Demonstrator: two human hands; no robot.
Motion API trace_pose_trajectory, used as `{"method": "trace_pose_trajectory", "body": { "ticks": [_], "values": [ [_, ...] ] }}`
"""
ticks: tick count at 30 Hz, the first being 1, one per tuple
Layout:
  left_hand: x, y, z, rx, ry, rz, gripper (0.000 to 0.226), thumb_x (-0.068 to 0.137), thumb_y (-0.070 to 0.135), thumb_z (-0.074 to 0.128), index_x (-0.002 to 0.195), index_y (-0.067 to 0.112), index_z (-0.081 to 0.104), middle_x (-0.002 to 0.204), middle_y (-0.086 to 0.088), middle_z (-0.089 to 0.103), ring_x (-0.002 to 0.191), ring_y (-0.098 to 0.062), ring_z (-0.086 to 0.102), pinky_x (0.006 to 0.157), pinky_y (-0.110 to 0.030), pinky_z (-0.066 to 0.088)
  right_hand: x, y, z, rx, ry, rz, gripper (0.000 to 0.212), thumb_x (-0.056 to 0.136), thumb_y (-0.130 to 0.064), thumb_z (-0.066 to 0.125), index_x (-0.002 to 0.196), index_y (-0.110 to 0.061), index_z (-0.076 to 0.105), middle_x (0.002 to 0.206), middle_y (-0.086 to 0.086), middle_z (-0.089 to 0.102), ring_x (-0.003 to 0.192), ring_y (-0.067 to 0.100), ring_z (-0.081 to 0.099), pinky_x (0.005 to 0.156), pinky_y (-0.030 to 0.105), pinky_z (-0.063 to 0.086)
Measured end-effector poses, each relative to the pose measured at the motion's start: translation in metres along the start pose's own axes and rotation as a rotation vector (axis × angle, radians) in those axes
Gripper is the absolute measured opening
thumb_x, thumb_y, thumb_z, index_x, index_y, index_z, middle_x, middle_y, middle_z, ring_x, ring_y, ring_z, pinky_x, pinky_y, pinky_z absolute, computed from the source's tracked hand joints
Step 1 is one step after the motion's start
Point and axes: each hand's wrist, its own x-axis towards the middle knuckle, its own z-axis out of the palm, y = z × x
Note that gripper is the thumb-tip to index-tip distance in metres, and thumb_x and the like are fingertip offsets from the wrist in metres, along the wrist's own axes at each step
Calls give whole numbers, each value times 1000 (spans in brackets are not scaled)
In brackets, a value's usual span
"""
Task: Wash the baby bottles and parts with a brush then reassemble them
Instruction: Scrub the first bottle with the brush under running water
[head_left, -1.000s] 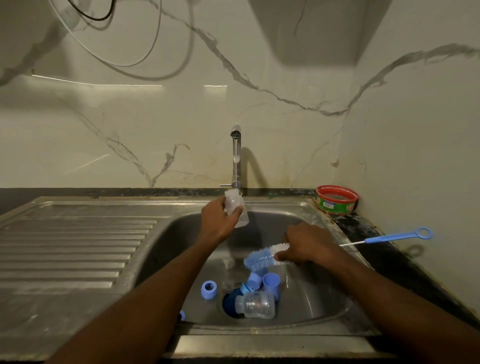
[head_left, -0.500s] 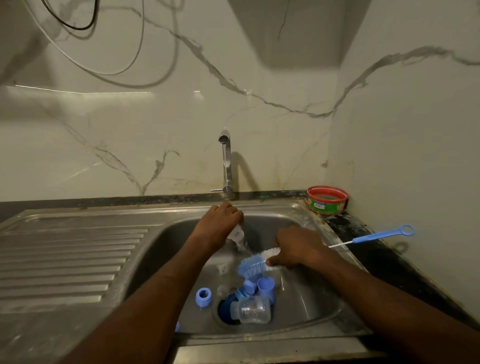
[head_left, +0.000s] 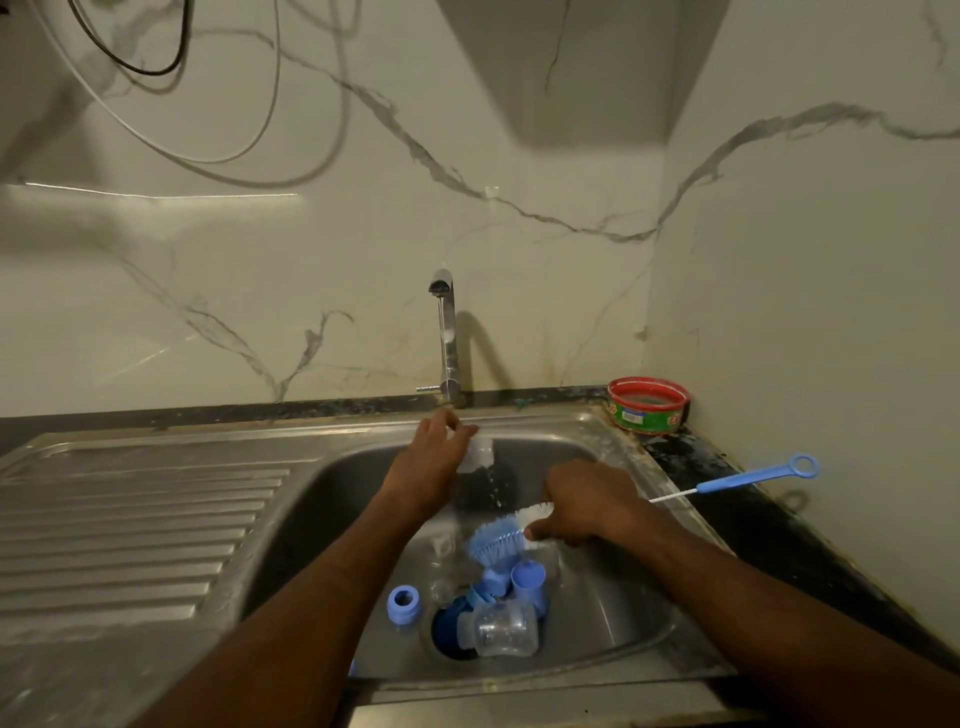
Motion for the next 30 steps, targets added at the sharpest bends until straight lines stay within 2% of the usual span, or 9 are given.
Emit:
{"method": "trace_pose_trajectory", "body": {
  "ticks": [3, 7, 11, 14, 17, 20, 23, 27, 30],
  "values": [
    [-4, -5, 9, -370, 92, -290, 67, 88, 27, 77, 146, 19, 45, 150, -9, 38, 130, -25, 48, 104, -30, 42, 0, 1, -1, -2, 1, 2, 36, 87, -58, 69, 94, -23, 66, 69, -7, 67, 61, 2, 63, 60, 26, 44],
    [-3, -8, 13, -494, 123, -419, 61, 81, 35, 84, 133, 15, 58, 128, -7, 64, 113, -18, 60, 94, -27, 47, 0, -1, 2, -11, -3, 8, 35, 88, -58, 68, 98, -24, 66, 76, -6, 70, 64, 3, 65, 68, 26, 51],
    [0, -4, 10, -549, 191, -452, 57, 78, 33, 87, 126, 13, 63, 121, -6, 68, 107, -18, 64, 91, -28, 51, -2, -1, 0, 10, -14, -4, 33, 88, -56, 69, 97, -24, 65, 74, -7, 68, 64, 3, 64, 65, 26, 48],
    [-2, -3, 10, -512, 115, -459, 53, 79, 30, 86, 123, 13, 63, 119, -7, 68, 105, -16, 63, 91, -26, 49, -2, -1, 0, 15, -10, -11, 32, 88, -56, 69, 97, -25, 64, 75, -7, 68, 63, 2, 62, 62, 25, 45],
    [-3, -3, 10, -540, 174, -444, 54, 78, 25, 87, 125, 13, 62, 121, -5, 68, 111, -18, 64, 93, -28, 50, -2, -1, 0, 31, -1, -14, 32, 89, -55, 69, 99, -26, 63, 77, -7, 68, 64, 2, 63, 62, 24, 46],
    [-5, 0, 8, -499, 91, -437, 51, 77, 21, 87, 122, 16, 63, 121, -3, 68, 112, -16, 64, 91, -23, 47, -2, -1, 2, 27, -5, -7, 32, 88, -56, 69, 98, -26, 64, 78, -7, 69, 65, 2, 64, 62, 23, 47],
    [-4, -1, 7, -591, 165, -467, 50, 78, 21, 87, 122, 15, 64, 114, 2, 68, 108, -13, 64, 88, -21, 49, -4, -2, -1, 19, -27, -8, 32, 89, -57, 68, 98, -27, 63, 75, -8, 66, 64, 2, 63, 57, 22, 42],
    [-9, -1, 9, -547, 51, -442, 37, 82, 22, 83, 113, 17, 63, 103, 8, 61, 100, -10, 64, 67, -11, 41, -6, -2, -4, 1, -22, -11, 31, 89, -57, 67, 93, -27, 62, 70, -9, 63, 63, 2, 61, 53, 22, 36],
    [-7, -6, 10, -580, 160, -503, 41, 81, 24, 84, 116, 16, 63, 108, 7, 64, 96, -5, 60, 76, -15, 45, -6, -4, -3, 15, -23, 4, 33, 89, -56, 68, 101, -26, 64, 73, -9, 64, 66, 3, 63, 55, 22, 39]
  ]
}}
